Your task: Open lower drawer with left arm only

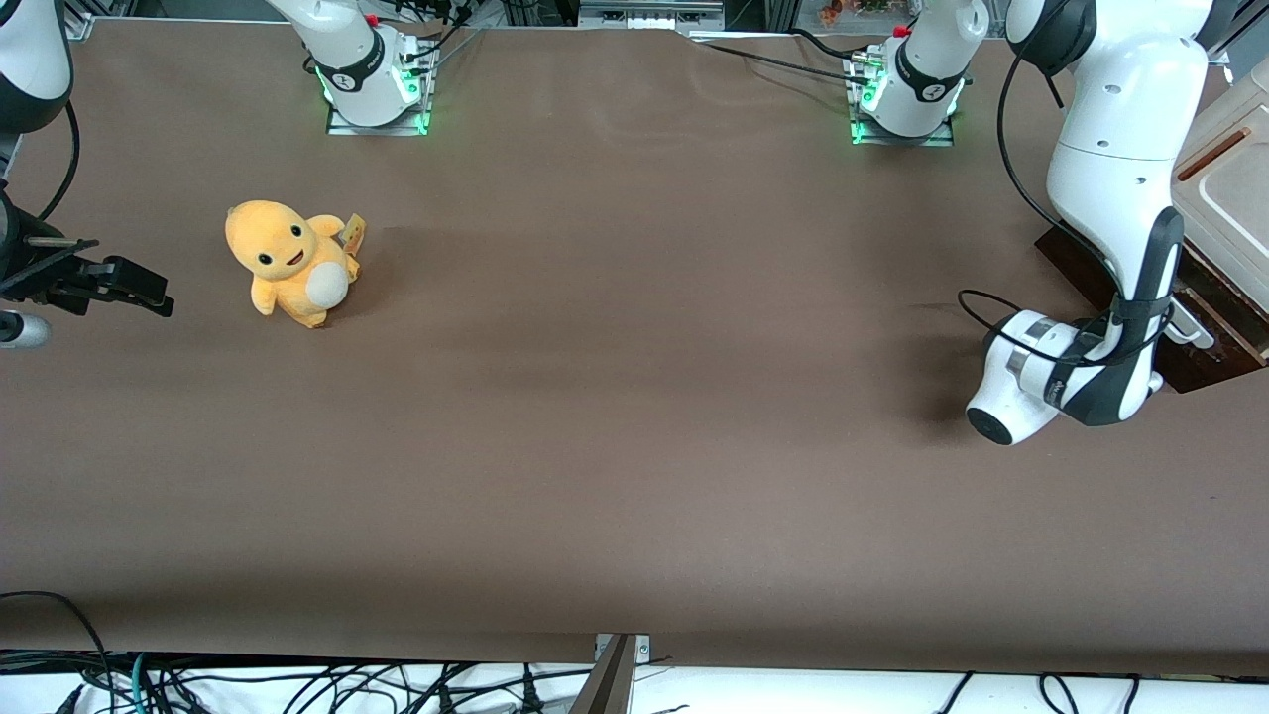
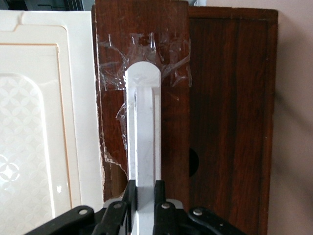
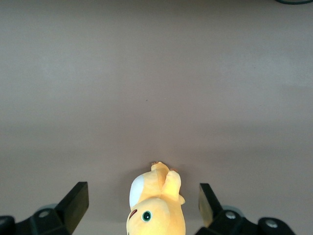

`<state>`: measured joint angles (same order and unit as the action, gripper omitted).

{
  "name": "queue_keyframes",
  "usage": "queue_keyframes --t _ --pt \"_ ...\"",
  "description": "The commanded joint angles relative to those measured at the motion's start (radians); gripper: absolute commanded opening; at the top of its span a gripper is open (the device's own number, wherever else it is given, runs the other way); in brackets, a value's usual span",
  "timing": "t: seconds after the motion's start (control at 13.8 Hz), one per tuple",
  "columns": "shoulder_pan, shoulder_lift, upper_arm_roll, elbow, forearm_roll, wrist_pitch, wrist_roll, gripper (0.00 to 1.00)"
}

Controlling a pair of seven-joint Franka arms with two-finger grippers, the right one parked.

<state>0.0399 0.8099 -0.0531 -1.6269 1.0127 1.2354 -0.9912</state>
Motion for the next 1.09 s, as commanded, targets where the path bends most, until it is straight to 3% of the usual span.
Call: queue_keyframes --t 0.0,1.02 --pt "-0.025 -0.008 0.002 0.018 0.015 -0.03 0.011 0.06" --pt "-0.037 0.005 0.002 0.038 0.018 -0.022 0.025 0.04"
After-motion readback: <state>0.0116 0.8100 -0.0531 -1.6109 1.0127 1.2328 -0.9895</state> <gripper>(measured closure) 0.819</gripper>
